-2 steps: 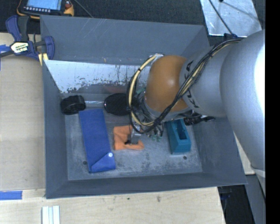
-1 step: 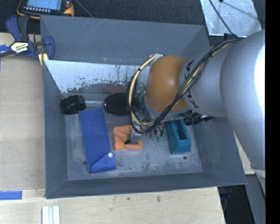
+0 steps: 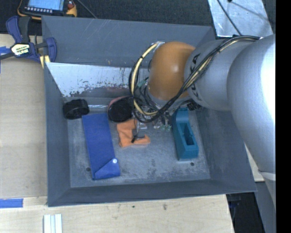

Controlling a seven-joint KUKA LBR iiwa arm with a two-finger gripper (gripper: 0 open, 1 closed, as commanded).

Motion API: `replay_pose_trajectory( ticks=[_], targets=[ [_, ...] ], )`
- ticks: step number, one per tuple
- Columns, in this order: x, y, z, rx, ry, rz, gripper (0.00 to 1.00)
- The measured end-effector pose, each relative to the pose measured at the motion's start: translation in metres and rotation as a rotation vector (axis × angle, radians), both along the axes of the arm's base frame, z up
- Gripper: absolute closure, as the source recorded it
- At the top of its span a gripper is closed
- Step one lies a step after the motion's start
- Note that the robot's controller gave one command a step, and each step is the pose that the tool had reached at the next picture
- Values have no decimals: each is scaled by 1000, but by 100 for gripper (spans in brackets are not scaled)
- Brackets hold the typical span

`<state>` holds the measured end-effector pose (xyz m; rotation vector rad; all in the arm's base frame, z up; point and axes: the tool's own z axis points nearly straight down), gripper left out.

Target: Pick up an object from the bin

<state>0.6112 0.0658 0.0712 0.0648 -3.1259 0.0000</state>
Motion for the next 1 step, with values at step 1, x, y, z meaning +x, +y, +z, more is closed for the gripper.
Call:
replay_pose_trajectory(
  ticks=[1],
  targets=[
    [0, 0, 0, 0, 0, 0, 100]
  ],
)
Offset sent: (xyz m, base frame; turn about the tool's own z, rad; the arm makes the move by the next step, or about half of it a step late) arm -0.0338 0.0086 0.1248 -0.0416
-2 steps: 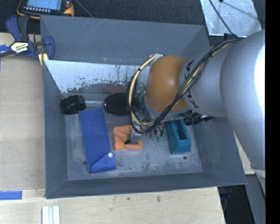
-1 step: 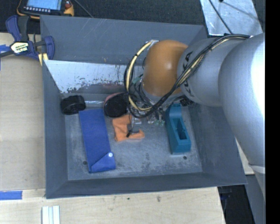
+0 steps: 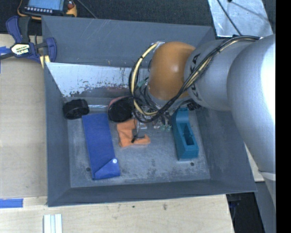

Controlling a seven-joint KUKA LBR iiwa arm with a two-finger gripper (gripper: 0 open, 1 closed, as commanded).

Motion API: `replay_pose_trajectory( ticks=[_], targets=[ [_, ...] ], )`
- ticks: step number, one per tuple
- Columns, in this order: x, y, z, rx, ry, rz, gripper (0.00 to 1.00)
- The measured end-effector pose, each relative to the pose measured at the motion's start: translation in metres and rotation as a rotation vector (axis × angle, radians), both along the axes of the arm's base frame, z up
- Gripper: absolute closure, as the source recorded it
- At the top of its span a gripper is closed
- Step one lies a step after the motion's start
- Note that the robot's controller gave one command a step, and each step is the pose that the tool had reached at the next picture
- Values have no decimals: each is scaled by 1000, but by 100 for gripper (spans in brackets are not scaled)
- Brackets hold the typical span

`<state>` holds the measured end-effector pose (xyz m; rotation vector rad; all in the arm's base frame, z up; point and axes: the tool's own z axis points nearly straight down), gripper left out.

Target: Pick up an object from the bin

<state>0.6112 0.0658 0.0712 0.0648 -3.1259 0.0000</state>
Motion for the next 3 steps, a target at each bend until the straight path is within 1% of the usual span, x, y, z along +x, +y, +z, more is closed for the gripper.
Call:
replay_pose_trajectory(
  ticks=[1, 2, 3],
  targets=[
    [-33, 8, 125, 1, -19, 39, 100],
    [-33, 8, 125, 1, -18, 40, 100],
    [-25, 1, 167, 1, -12, 36, 100]
  ],
)
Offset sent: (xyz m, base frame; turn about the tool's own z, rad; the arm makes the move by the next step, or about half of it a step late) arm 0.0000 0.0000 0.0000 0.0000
